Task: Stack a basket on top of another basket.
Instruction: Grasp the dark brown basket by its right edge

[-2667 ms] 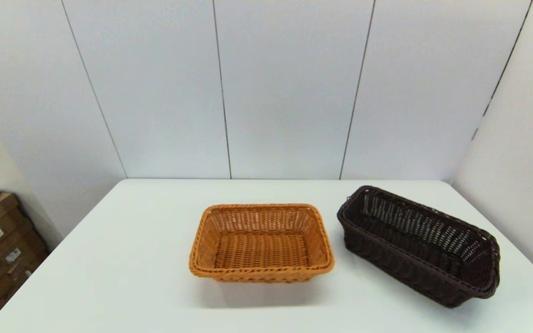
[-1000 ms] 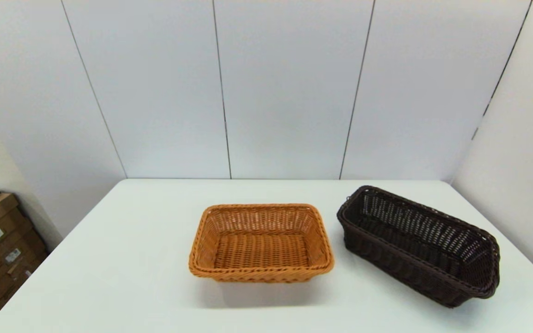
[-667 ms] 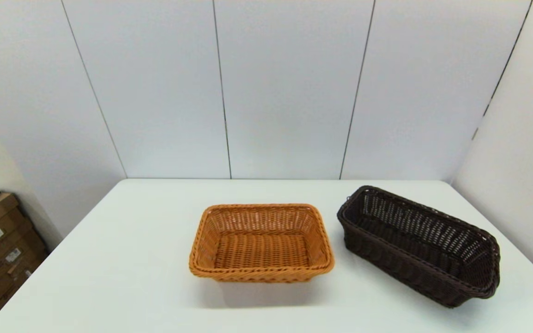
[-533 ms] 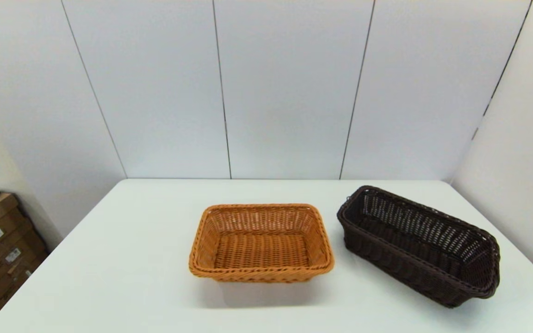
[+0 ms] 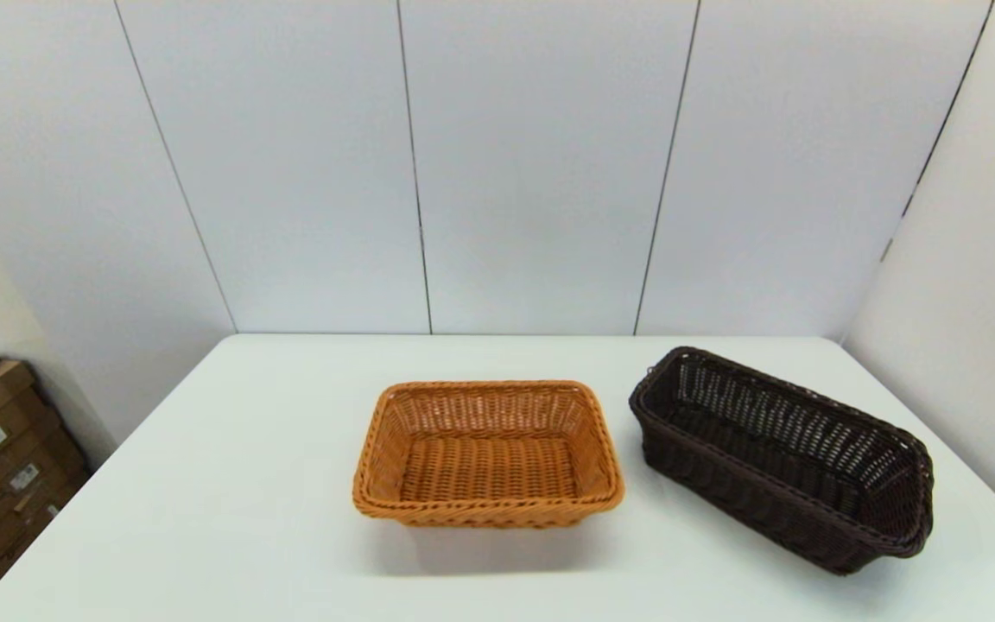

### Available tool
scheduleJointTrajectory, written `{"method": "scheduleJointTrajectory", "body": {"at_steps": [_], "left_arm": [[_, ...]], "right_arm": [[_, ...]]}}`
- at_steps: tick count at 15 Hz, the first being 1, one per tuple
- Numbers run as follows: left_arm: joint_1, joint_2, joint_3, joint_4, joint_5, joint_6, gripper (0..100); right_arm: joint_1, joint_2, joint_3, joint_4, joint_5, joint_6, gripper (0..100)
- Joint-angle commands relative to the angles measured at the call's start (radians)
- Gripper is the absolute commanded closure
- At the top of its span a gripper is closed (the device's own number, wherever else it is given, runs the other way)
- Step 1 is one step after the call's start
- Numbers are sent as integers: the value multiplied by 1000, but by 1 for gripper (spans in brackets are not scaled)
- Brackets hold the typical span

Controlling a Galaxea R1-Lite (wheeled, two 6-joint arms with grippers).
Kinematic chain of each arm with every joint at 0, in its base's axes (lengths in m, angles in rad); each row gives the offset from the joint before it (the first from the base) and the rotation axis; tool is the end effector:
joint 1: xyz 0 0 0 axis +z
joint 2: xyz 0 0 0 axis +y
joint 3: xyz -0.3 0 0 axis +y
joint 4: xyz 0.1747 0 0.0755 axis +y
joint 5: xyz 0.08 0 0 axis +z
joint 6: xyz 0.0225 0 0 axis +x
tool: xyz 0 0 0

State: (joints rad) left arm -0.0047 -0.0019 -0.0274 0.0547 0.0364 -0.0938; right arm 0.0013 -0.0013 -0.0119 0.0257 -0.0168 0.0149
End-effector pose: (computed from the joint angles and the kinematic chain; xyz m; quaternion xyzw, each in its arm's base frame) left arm -0.0251 0.0009 0.0774 -0.0466 0.0119 0.0164 0.9987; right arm -0.0238 -0.0004 0.0761 0.0074 0.0062 -0.0078 0.9999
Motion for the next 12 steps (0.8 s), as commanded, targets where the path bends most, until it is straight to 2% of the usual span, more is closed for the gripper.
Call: {"method": "scheduleJointTrajectory", "body": {"at_steps": [1, 10, 11, 12], "left_arm": [[0, 0, 0, 1, 0, -1, 0], [0, 0, 0, 1, 0, -1, 0], [0, 0, 0, 1, 0, -1, 0], [0, 2, 0, 1, 0, -1, 0]], "right_arm": [[0, 1, 0, 0, 0, 0, 0], [0, 1, 0, 0, -2, 0, 0], [0, 1, -11, -1, -3, -9, 0], [0, 1, -79, 22, -3, -7, 0]]}}
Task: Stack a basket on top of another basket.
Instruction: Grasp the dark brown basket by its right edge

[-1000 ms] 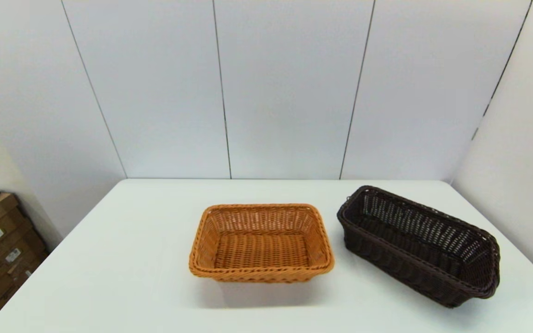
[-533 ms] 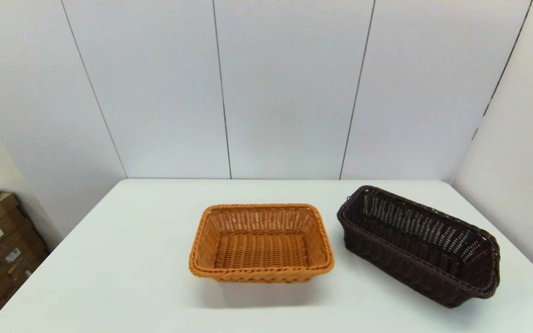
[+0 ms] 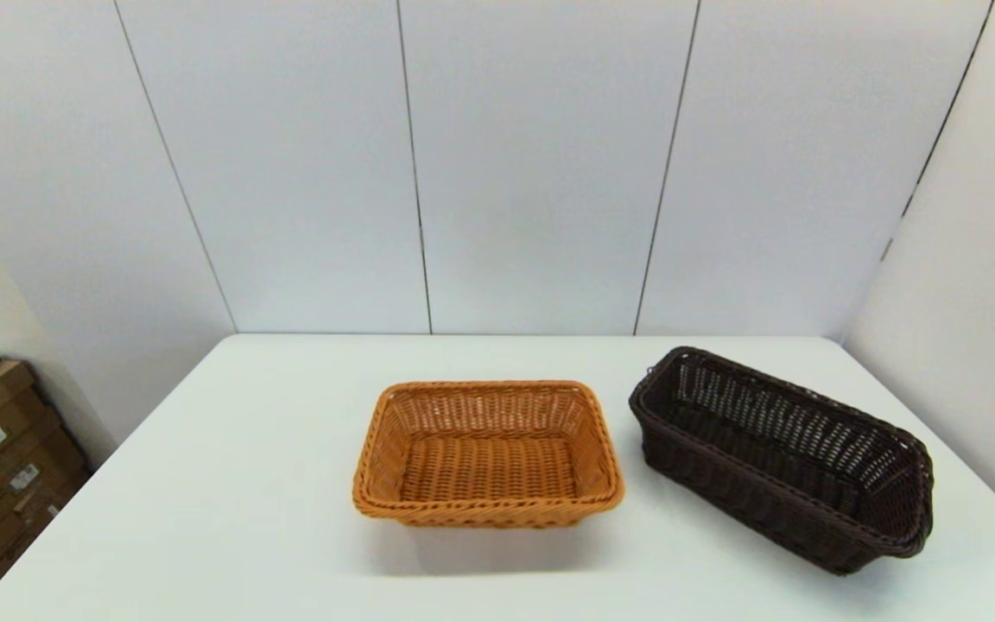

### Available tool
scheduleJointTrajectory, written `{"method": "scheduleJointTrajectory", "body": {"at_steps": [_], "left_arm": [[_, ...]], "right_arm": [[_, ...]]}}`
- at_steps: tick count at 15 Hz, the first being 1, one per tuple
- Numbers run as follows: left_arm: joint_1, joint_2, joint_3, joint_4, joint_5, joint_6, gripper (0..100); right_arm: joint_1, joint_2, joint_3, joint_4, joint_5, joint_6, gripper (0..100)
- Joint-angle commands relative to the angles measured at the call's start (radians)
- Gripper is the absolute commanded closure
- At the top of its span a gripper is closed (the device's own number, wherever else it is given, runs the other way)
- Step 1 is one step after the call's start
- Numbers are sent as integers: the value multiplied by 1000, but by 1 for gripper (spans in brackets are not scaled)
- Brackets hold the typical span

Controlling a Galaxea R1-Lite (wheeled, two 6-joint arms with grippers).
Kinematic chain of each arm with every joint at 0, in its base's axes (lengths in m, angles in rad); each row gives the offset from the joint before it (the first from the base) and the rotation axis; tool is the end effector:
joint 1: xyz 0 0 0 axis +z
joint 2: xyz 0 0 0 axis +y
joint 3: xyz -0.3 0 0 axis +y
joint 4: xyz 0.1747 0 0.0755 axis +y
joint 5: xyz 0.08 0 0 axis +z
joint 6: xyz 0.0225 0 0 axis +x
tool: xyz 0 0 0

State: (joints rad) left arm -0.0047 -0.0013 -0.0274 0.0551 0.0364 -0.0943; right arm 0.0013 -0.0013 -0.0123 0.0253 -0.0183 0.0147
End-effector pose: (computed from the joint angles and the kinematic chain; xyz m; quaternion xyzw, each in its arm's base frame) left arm -0.0251 0.0009 0.0774 -0.0469 0.0124 0.0165 0.9987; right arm -0.0239 -0.0004 0.0763 0.0073 0.0058 -0.0085 0.9999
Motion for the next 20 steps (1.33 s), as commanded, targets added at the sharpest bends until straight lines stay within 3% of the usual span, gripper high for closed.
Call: {"method": "scheduleJointTrajectory", "body": {"at_steps": [1, 2, 3, 5, 8, 9, 11, 14, 15, 17, 19, 20], "left_arm": [[0, 0, 0, 0, 0, -1, 0], [0, 0, 0, 0, 0, -1, 0], [0, 0, 0, 0, 0, -1, 0], [0, 0, 0, 0, 0, -1, 0], [0, 0, 0, 0, 0, -1, 0], [0, 0, 0, 0, 0, -1, 0], [0, 0, 0, 0, 0, -1, 0], [0, 0, 0, 0, 0, -1, 0], [0, 0, 0, 0, 0, -1, 0], [0, 0, 0, 0, 0, -1, 0], [0, 0, 0, 0, 0, -1, 0], [0, 0, 0, 0, 0, -1, 0]], "right_arm": [[0, 17, -181, 91, 4, -7, 0], [0, 80, -327, 205, 12, -4, 0], [0, 135, -425, 245, 14, -2, 0], [-40, 323, -601, 260, -3, 8, 0], [-221, 592, -785, 268, -19, 42, 0], [-274, 699, -862, 288, -35, 45, 0], [-313, 851, -1029, 430, -132, 64, 0], [-303, 1092, -1252, 639, -244, 218, 0], [-280, 1158, -1293, 716, -258, 277, 0], [-225, 1278, -1327, 869, -258, 407, 0], [-156, 1390, -1302, 927, -229, 551, 0], [-129, 1442, -1270, 927, -181, 610, 0]]}}
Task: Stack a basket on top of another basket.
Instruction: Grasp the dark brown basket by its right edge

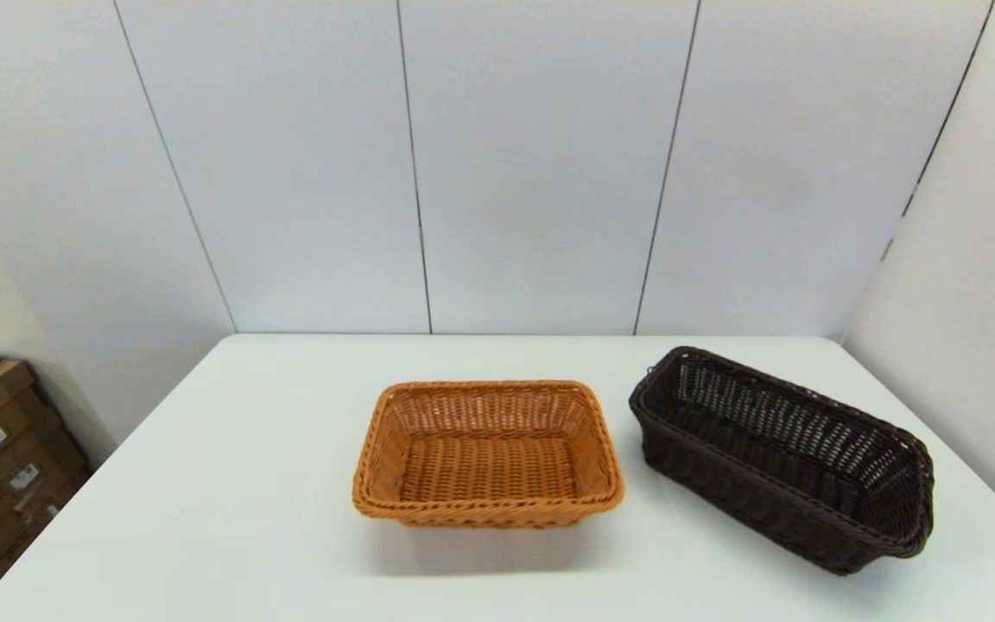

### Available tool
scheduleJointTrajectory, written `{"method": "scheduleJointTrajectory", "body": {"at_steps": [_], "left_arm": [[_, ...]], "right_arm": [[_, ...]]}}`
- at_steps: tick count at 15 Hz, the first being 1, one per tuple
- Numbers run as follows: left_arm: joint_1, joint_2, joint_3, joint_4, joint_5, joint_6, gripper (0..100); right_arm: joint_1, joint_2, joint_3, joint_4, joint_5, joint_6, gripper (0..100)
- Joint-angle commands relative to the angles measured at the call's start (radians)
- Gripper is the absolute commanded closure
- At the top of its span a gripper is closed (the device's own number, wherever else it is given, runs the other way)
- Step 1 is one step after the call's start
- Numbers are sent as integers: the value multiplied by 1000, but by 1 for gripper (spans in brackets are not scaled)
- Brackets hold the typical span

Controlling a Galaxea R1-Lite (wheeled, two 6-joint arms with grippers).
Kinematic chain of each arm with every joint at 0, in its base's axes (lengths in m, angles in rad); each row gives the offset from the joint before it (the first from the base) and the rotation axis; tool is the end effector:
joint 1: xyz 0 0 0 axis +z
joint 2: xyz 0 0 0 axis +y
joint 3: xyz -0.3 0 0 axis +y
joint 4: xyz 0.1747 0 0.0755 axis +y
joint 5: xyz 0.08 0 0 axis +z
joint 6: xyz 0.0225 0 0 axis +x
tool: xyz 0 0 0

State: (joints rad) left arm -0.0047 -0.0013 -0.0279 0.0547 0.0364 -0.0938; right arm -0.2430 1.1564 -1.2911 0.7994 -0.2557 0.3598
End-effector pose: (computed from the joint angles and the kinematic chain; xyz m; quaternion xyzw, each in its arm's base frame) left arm -0.0251 0.0009 0.0776 -0.0466 0.0120 0.0164 0.9987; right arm 0.1173 -0.0349 0.3101 0.1619 0.2793 -0.2879 0.9016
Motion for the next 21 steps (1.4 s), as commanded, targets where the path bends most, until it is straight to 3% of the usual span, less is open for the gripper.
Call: {"method": "scheduleJointTrajectory", "body": {"at_steps": [1, 3, 4, 15, 21], "left_arm": [[0, 0, 0, 1, 0, -1, 0], [0, 0, 0, 1, 0, -1, 0], [0, 1, 0, 1, 0, -1, 0], [0, 0, 0, 1, 0, -1, 0], [0, 0, 0, 1, 0, -1, 0]], "right_arm": [[128, 325, 30, 153, 122, 281, 0], [128, 385, 55, 150, 210, 292, 0], [126, 417, 67, 146, 227, 300, 0], [39, 724, 203, -161, 319, 292, 0], [-7, 827, 205, -243, 374, 254, 0]]}}
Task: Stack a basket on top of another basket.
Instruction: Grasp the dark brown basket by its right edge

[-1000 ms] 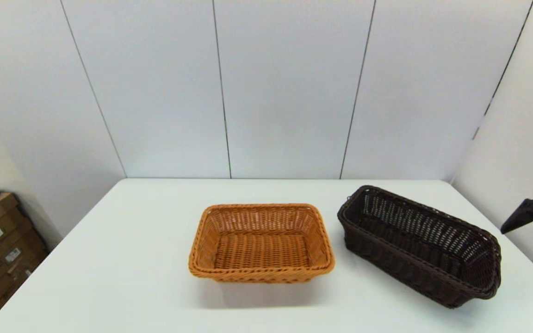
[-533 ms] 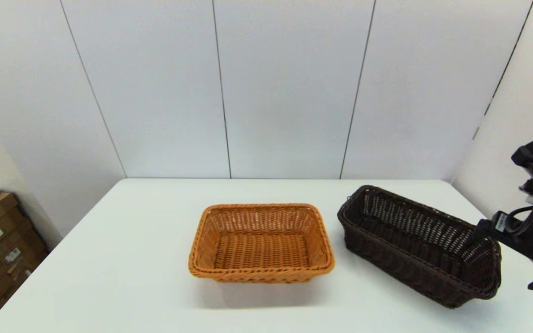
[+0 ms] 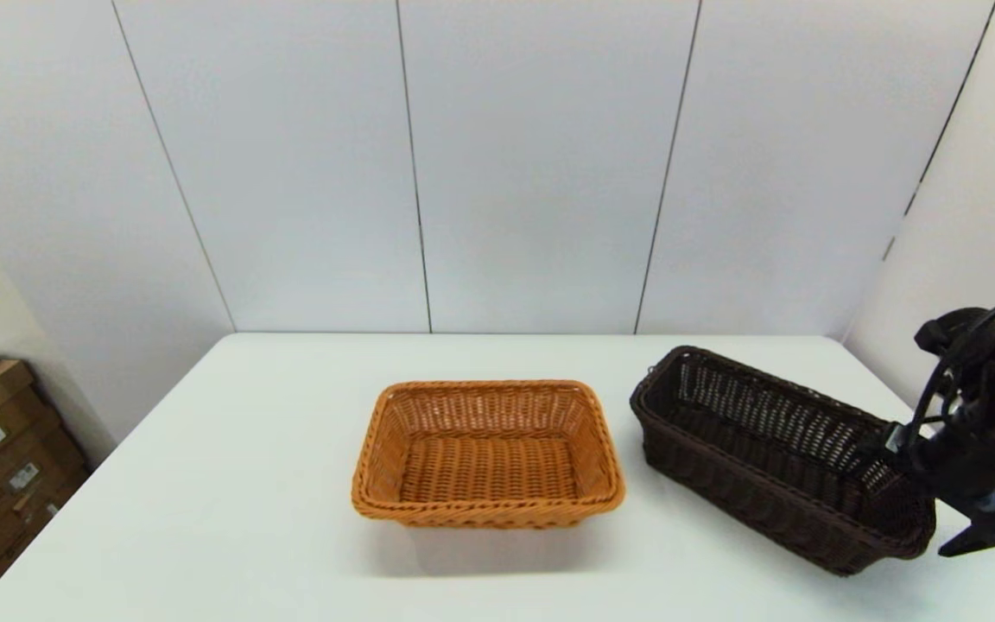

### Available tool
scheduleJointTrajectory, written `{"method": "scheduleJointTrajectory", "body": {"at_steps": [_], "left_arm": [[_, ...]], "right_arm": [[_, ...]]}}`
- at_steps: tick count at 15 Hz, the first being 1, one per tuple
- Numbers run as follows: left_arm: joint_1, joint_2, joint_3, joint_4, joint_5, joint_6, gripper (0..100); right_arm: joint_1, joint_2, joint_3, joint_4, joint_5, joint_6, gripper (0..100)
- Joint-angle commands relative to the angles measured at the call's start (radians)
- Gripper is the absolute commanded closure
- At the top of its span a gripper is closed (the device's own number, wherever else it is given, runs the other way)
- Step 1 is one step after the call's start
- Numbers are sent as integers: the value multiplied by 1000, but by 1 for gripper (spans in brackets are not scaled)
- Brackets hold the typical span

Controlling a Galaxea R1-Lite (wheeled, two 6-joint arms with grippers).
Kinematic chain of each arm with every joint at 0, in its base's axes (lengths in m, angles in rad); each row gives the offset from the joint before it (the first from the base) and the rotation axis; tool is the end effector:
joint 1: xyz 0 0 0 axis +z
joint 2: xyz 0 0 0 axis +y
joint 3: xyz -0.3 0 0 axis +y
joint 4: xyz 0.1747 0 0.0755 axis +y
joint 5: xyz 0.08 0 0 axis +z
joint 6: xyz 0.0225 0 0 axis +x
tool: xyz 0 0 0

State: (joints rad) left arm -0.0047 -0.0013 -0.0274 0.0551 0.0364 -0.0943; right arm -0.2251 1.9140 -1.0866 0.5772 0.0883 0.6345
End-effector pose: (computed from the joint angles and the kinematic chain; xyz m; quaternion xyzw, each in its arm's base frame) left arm -0.0251 0.0009 0.0774 -0.0469 0.0124 0.0165 0.9987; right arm 0.2848 -0.0632 0.1040 0.3334 0.5899 -0.2486 0.6921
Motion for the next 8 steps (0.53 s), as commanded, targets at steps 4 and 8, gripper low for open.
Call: {"method": "scheduleJointTrajectory", "body": {"at_steps": [4, 8], "left_arm": [[0, 0, 0, 0, 0, -1, 0], [0, 0, 0, 0, 0, -1, 0]], "right_arm": [[-56, 74, 2, -25, 62, -93, 0], [-66, 69, 2, -25, 62, -130, 100]]}}
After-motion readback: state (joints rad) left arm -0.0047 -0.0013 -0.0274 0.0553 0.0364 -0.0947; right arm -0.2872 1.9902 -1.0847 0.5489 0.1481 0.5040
